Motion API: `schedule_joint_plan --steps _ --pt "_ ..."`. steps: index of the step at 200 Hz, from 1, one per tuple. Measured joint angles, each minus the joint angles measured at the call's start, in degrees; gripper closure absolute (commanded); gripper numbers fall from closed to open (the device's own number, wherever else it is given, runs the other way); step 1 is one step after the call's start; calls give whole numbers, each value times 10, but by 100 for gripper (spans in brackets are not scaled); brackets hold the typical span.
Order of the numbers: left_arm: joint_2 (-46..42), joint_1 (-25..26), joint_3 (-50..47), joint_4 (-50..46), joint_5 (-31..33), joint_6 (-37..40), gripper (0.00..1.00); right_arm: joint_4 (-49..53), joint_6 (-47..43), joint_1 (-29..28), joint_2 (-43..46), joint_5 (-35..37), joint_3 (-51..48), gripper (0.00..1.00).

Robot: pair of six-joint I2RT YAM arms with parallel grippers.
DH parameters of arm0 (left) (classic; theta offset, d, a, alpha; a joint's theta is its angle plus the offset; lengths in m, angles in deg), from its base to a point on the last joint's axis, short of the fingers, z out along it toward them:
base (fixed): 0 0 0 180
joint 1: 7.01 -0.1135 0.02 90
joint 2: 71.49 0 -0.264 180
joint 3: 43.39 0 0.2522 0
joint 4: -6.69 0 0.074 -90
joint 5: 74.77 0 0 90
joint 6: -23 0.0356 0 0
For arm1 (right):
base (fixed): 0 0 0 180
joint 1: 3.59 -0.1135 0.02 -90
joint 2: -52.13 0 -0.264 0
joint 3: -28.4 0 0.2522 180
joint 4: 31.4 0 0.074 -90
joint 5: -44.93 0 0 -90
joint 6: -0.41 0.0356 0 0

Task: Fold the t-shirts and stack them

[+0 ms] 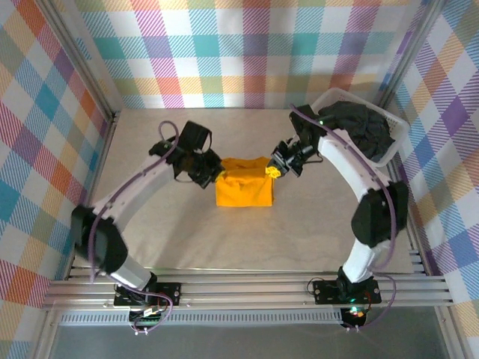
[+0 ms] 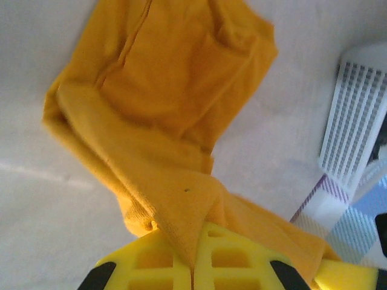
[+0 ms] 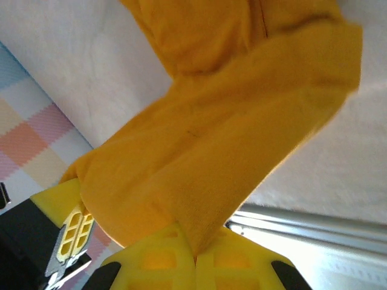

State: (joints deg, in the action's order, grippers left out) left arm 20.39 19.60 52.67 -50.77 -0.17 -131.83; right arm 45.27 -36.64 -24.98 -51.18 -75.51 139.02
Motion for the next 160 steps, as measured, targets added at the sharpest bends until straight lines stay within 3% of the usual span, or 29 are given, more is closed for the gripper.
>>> schedule_joint_plan --steps 7,15,31,49,61,92,106,136,160 --pt "38 -14 33 3 -1 5 100 -3 2 7 -31 1 26 100" --pt "83 -27 73 4 -4 14 91 -5 4 14 -64 4 54 100" --pt "189 -47 177 -11 -3 41 77 -7 8 29 -147 15 125 78" --pt "306 -59 306 -37 0 66 55 -2 -3 45 -251 37 233 53" --pt "341 -61 332 -38 5 76 42 7 -17 52 -306 63 305 43" --pt "284 -51 249 -31 23 76 41 35 -66 62 -322 115 384 40" --pt "192 -37 132 5 29 47 42 14 -84 61 -260 123 320 40" --pt "-34 50 -139 123 66 -85 34 -112 -87 51 2 96 -12 36" --pt "-84 145 -256 248 106 -191 29 -226 -61 41 191 60 -237 34"
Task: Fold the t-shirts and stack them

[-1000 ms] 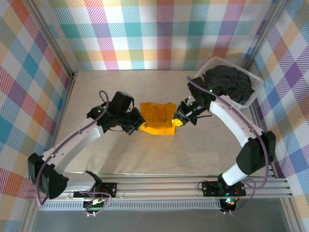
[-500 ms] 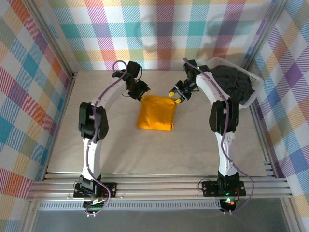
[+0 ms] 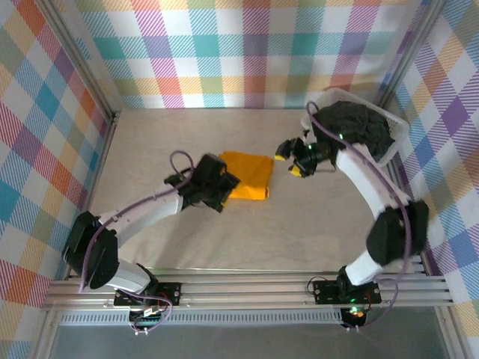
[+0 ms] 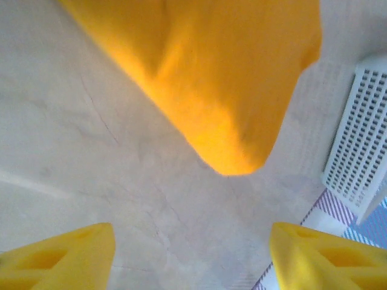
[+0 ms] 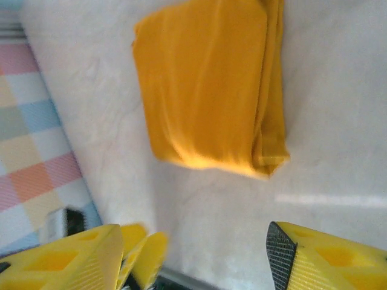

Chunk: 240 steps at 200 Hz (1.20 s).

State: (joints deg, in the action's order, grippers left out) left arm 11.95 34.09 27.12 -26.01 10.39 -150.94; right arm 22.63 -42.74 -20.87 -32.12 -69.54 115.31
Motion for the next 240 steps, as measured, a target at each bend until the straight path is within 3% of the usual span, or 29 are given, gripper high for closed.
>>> schedule_joint_plan --steps 24,51,109,148,240 --pt "66 30 -26 113 29 -74 29 -74 28 -7 95 -29 -150 34" --pt "135 35 -21 191 57 -123 29 -85 45 -7 125 -37 -217 34" --pt "242 42 41 268 75 -176 39 -92 50 -7 178 -37 -224 35" --pt "284 47 78 270 75 -202 54 -83 50 -6 186 -37 -224 36" --pt "313 12 100 271 68 -222 49 -54 53 3 204 -33 -228 38"
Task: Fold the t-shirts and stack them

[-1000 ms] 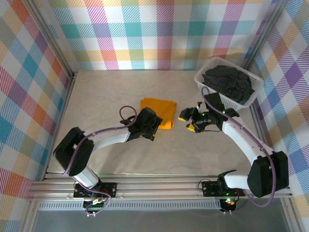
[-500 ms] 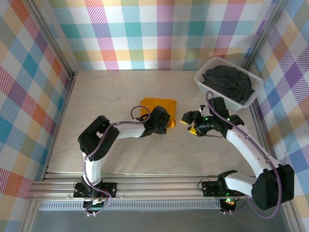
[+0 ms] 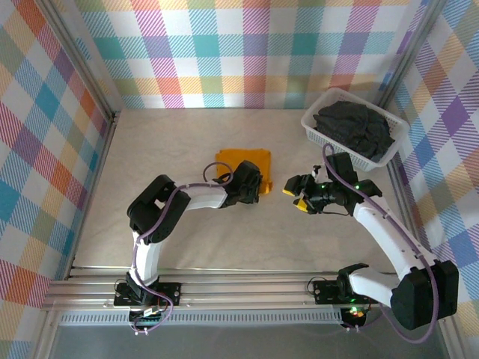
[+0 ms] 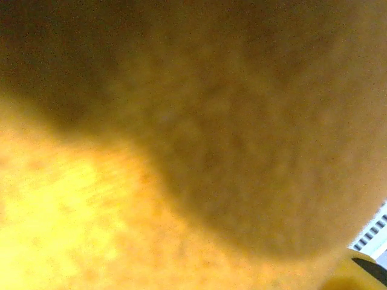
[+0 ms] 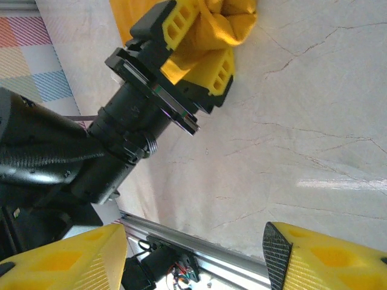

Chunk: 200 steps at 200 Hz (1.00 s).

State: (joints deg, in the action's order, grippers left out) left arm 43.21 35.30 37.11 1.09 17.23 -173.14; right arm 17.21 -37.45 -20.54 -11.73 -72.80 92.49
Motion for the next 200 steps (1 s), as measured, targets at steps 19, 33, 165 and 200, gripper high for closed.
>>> schedule_joint_plan --steps 19,33,165,200 --pt "0 -31 -4 6 0 -4 50 4 2 2 4 2 0 38" --pt "-2 -61 -14 21 -5 -6 50 8 2 4 7 3 0 39" --pt "102 -470 194 -151 -182 407 51 13 20 8 5 11 0 40" --pt "163 -483 290 -172 -210 439 50 12 25 9 -3 16 0 40"
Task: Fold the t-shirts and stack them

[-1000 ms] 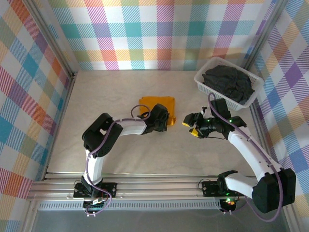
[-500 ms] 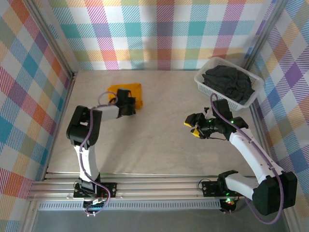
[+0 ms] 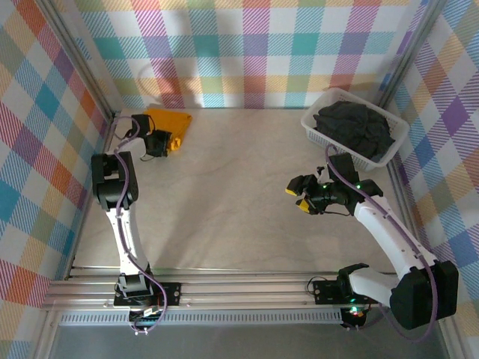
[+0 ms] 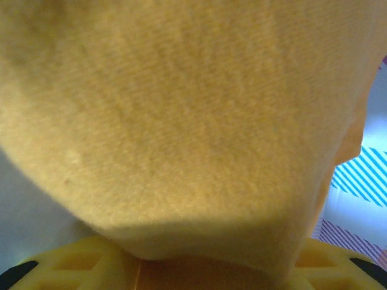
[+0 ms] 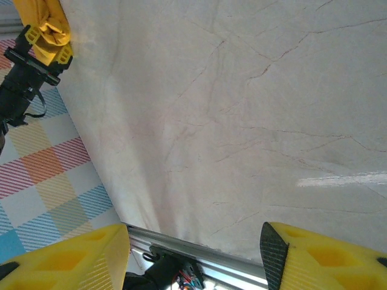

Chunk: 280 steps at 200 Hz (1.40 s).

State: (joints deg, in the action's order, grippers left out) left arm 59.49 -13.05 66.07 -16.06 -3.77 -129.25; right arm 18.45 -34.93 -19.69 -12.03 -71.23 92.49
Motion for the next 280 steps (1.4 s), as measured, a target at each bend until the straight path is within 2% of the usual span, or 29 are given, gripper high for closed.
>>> schedule_joint_plan --steps 45,67,78,83,85,88,102,111,113,147,164,185,198,215,230,250,264,280 --pt "37 4 52 9 -9 -31 48 1 0 0 -12 2 2 40" --pt "43 9 61 16 -9 -46 40 2 0 0 -16 2 7 39" --pt "40 11 59 22 -7 -46 32 2 -1 0 -16 2 9 37" --pt "36 11 52 31 -5 -47 14 1 -2 0 -16 2 10 36" --pt "32 12 50 32 -5 -42 3 2 -2 0 -15 2 11 36" --pt "28 13 44 35 -2 -44 0 2 -3 0 -15 3 12 35" --pt "-12 15 1 38 7 -29 0 -5 -12 0 -10 9 17 31" --pt "-54 17 -37 26 15 -13 0 -14 -13 0 0 14 19 3" --pt "-62 18 -43 24 16 -11 0 -15 -14 0 2 15 19 0" --pt "-284 28 -174 -26 55 43 0 -47 -20 2 47 47 48 0" --pt "-419 45 -229 -44 97 66 0 -51 -27 4 55 75 73 0" --pt "-565 93 -289 -75 159 82 0 -26 -47 6 59 141 112 0" --pt "-622 134 -305 -121 226 90 0 7 -62 7 59 207 138 0" --pt "-668 190 -330 -187 348 98 0 19 -101 8 73 302 132 0" --pt "-711 218 -388 -210 442 139 0 -19 -160 8 110 379 63 0" --pt "-781 221 -509 -188 526 259 0 -102 -249 8 172 465 -80 0" --pt "-815 221 -591 -140 546 352 0 -158 -315 12 186 508 -167 0" --pt "-830 213 -676 -58 532 430 0 -217 -374 26 160 525 -227 0"
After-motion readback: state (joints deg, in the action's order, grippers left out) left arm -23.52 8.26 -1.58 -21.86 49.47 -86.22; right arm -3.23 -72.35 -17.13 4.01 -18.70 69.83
